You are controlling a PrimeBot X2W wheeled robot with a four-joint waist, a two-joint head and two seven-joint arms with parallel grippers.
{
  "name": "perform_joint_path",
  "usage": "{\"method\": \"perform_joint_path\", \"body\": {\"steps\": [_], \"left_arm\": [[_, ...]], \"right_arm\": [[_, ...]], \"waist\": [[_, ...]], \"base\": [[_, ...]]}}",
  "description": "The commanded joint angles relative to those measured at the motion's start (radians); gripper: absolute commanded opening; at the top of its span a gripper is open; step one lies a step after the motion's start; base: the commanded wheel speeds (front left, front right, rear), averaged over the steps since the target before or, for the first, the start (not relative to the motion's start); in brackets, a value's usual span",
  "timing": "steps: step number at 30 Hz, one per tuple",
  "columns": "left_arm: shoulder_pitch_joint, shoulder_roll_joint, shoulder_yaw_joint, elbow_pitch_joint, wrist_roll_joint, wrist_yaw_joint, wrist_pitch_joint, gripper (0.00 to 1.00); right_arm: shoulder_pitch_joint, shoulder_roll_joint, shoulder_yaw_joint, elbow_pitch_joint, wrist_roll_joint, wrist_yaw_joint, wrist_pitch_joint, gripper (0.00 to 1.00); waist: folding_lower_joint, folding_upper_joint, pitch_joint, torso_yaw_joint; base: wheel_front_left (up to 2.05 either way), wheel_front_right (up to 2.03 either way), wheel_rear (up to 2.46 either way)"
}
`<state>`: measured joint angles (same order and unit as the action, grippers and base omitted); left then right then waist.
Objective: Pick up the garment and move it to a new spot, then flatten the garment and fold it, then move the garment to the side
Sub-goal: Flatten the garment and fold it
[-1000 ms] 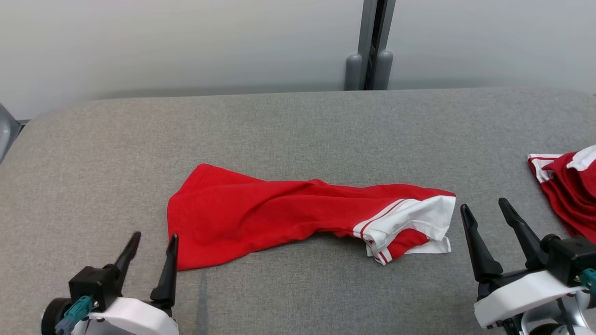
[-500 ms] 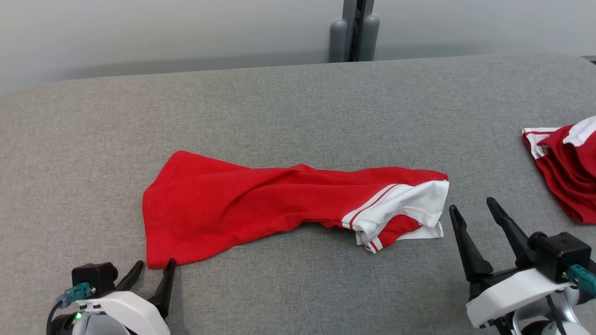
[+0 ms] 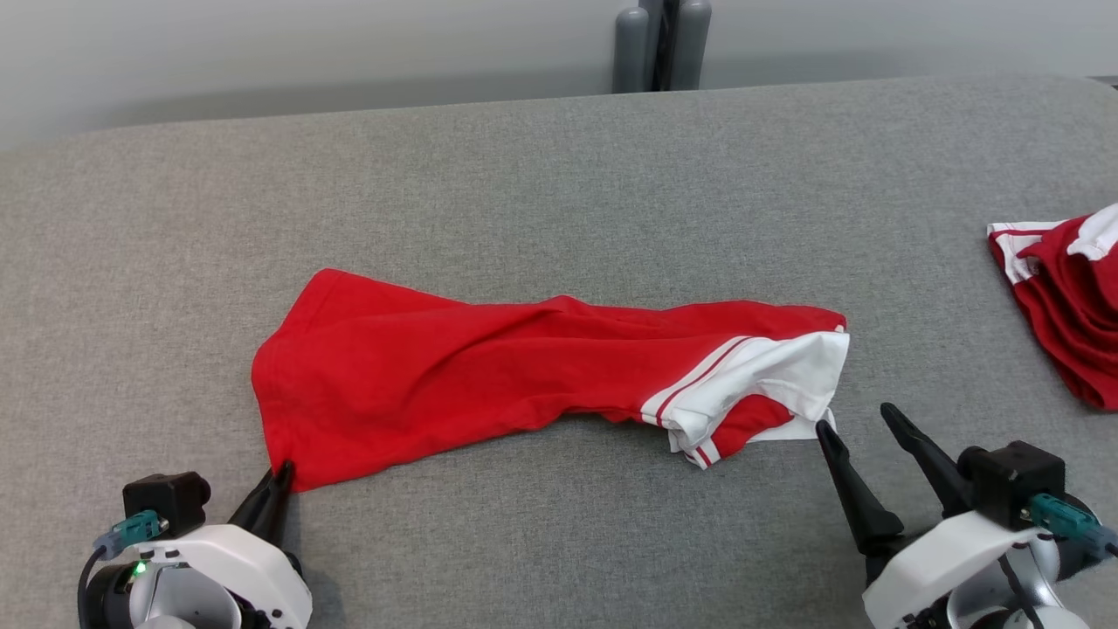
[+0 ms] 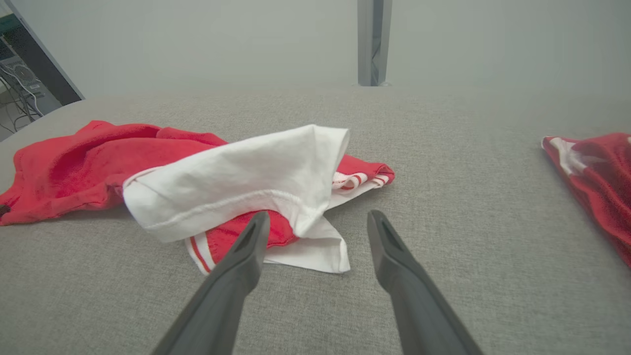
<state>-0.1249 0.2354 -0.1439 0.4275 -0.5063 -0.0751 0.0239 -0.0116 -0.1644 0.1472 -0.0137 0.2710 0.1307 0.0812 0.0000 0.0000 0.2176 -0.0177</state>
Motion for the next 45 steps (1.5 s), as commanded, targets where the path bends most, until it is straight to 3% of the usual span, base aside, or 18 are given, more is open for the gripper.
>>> {"method": "perform_joint_path", "body": {"steps": [1,8,9,10,11,15,18,23,30,45], "left_arm": [[-0.021,0.003,0.0,0.002,0.001,-0.004,-0.007,0.0],[-0.057,0.005,-0.018,0.015,0.01,-0.012,-0.031,0.0],[-0.061,0.005,-0.021,0.015,0.012,-0.013,-0.037,0.0],[-0.064,0.005,-0.022,0.015,0.012,-0.013,-0.039,0.0],[-0.069,0.006,-0.023,0.011,0.013,-0.014,-0.045,0.0],[-0.077,0.01,-0.021,-0.021,0.023,-0.003,-0.072,0.0],[-0.081,0.017,-0.015,-0.069,0.027,0.006,-0.093,0.0],[-0.093,0.046,0.011,-0.219,0.041,0.038,-0.103,0.0],[-0.113,0.078,0.041,-0.456,0.049,0.085,-0.061,0.0],[-0.273,0.128,0.1,-0.749,0.126,0.178,-0.027,0.0]], "right_arm": [[-0.022,-0.007,0.006,0.015,0.017,0.0,-0.005,1.0],[-0.13,-0.035,0.07,0.17,0.069,0.0,-0.051,1.0],[-0.142,-0.038,0.082,0.189,0.077,0.0,-0.057,0.5],[-0.155,-0.041,0.093,0.204,0.087,0.0,-0.064,0.32],[-0.166,-0.045,0.102,0.218,0.097,0.0,-0.07,0.0],[-0.186,-0.052,0.123,0.233,0.157,0.0,-0.108,0.0],[-0.172,-0.055,0.118,0.201,0.269,0.0,-0.14,0.0],[-0.166,-0.093,0.108,0.079,0.48,0.0,-0.162,0.0],[-0.197,-0.126,0.065,-0.087,0.685,0.0,-0.156,0.0],[-0.346,-0.088,-0.097,-0.293,0.83,0.0,-0.17,0.0]], "waist": [[0.0,0.0,0.005,0.005],[0.0,0.0,0.019,0.026],[0.0,0.0,0.019,0.03],[0.0,0.0,0.019,0.033],[0.0,0.0,0.019,0.035],[0.0,0.0,0.014,0.041],[0.0,0.0,0.004,0.045],[0.0,0.0,-0.022,0.043],[0.0,0.0,-0.066,0.04],[0.0,0.0,-0.149,0.044]], "base": [[0.0,0.0,0.0],[0.0,0.0,0.0],[0.0,0.0,0.0],[0.0,0.0,0.0],[0.0,0.0,0.0],[0.0,0.0,0.0],[0.0,0.0,0.0],[0.0,0.0,0.0],[0.0,0.0,0.0],[0.0,0.0,0.0]]}}
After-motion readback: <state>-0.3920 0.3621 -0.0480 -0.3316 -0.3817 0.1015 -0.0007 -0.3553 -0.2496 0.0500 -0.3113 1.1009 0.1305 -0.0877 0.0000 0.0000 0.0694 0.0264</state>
